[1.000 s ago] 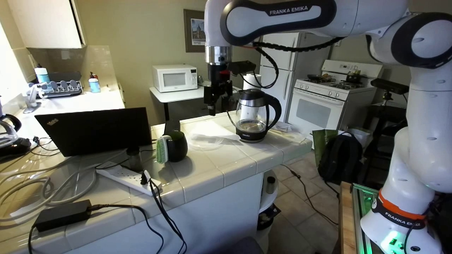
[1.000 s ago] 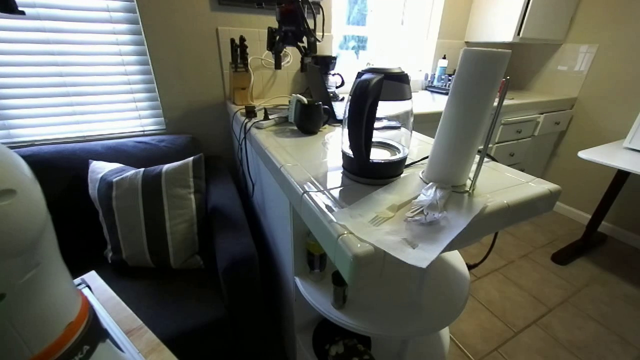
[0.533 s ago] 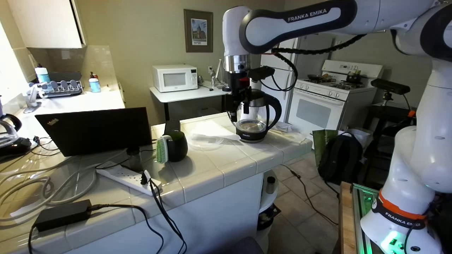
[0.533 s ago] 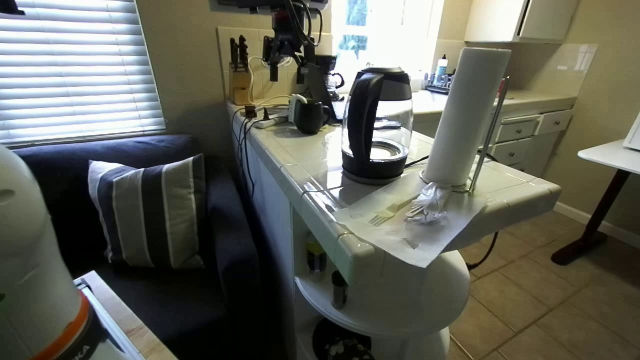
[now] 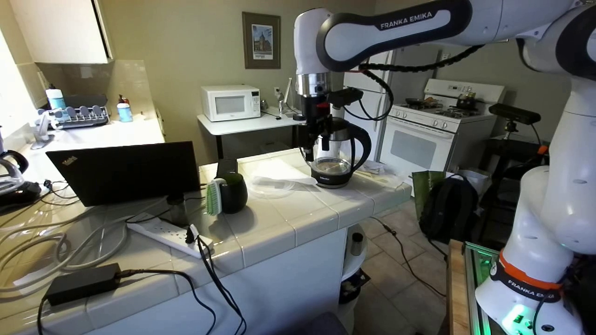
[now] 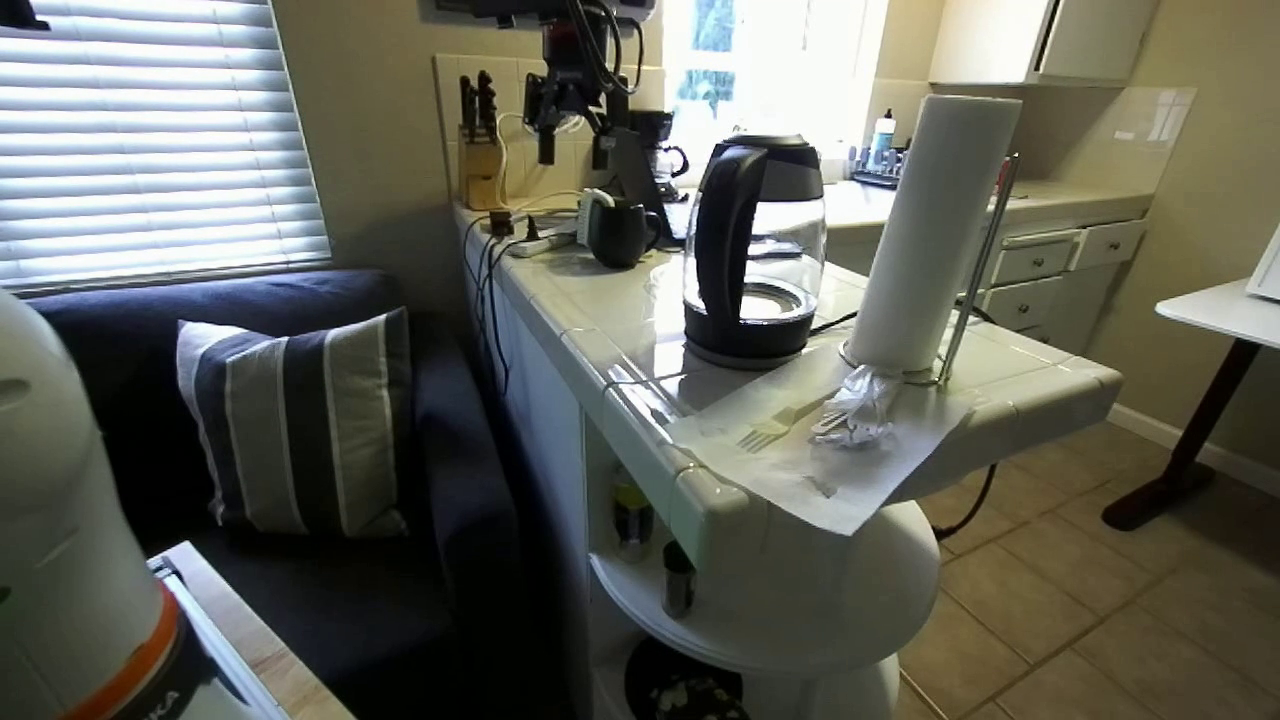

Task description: Move the black mug to the left

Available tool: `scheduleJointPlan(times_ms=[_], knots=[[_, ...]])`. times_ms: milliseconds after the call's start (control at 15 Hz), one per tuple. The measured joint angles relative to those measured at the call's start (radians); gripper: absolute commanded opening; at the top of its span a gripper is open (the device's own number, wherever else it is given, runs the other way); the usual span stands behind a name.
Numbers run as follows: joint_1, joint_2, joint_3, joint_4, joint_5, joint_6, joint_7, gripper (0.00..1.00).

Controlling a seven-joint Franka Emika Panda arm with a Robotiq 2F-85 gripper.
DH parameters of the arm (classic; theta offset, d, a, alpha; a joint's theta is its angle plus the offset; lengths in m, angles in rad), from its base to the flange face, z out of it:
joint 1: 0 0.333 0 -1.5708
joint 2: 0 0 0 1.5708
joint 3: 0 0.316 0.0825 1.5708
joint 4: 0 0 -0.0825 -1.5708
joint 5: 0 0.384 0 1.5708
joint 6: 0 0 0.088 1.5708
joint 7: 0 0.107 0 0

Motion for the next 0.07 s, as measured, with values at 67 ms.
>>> scheduleJointPlan(times_ms=[67], knots=[[0.0, 0.0, 0.0, 0.0, 0.0, 0.0, 0.0, 1.0]])
